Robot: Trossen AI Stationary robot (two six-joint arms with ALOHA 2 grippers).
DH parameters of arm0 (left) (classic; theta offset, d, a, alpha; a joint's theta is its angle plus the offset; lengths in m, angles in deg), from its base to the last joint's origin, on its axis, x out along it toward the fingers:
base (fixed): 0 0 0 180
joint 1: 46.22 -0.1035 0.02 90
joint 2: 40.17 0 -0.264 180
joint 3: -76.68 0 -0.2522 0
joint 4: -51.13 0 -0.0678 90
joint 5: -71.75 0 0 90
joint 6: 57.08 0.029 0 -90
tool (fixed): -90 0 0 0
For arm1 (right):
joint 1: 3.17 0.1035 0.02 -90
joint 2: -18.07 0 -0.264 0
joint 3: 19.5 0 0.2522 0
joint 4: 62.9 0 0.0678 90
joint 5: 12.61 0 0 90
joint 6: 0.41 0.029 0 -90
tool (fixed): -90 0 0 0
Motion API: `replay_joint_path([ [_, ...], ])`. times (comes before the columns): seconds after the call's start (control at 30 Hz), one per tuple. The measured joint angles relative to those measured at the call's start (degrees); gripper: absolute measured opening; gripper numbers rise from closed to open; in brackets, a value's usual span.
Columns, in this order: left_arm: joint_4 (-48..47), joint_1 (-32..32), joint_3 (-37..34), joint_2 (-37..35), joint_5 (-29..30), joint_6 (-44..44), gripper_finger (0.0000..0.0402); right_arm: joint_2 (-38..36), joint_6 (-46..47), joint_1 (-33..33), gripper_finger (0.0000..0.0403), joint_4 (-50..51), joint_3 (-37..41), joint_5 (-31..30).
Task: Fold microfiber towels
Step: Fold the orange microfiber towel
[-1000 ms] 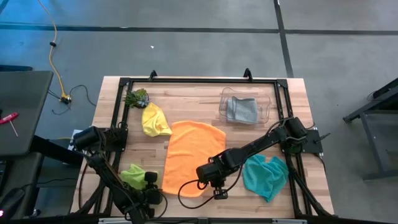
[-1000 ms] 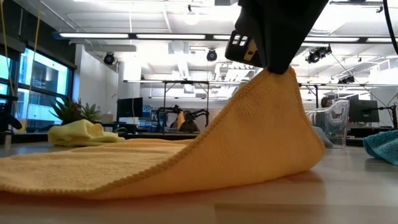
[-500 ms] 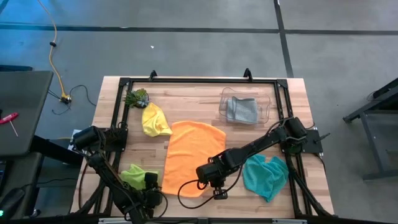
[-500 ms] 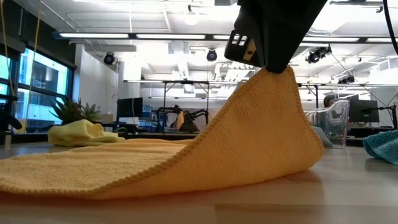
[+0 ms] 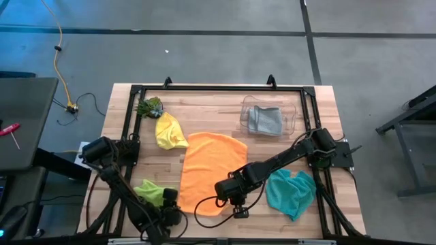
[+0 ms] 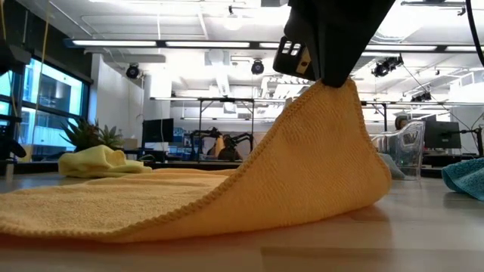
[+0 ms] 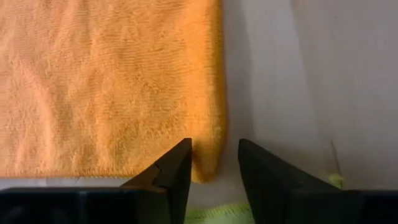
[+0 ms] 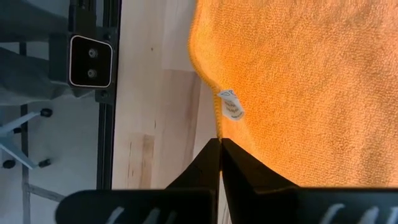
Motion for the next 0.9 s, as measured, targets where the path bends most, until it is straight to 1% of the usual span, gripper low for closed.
replay_joint_path([
  [0.2, -0.2, -0.6, 0.0, 0.1, -0.2, 0.7, 0.0079, 0.0, 0.4, 0.0, 0.0, 0.0, 0.0, 0.1],
  [0.37, -1.3, -0.7, -0.3, -0.4, -0.4, 2.1, 0.0013, 0.0, 0.1, 0.1, 0.0, 0.0, 0.0, 0.1],
  [0.4, -1.9, -0.7, -0.4, -0.9, -0.6, 2.1, 0.0007, -0.1, 0.0, 0.3, 0.0, 0.2, 0.0, 0.0],
  [0.5, -2.9, -0.9, -0.3, -3.1, -1.7, 2.0, 0.001, -0.6, -0.1, 1.0, 0.0, 1.3, 0.0, 0.1],
  [0.57, -4.3, -1.1, -0.3, -4.8, -3.3, 2.1, 0.0004, -1.2, -0.5, 1.6, 0.0, 1.8, 0.0, 0.3],
  [0.77, -2.8, -1.1, -0.3, -10.1, -10.9, 4.0, 0.0002, -4.5, 0.2, 3.6, 0.0, 1.8, 0.0, 1.2],
  [0.9, -0.5, -1.5, -0.2, -12.6, -17.2, 6.1, 0.0001, -5.8, 3.0, 5.1, 0.0, 0.6, 0.0, 4.0],
])
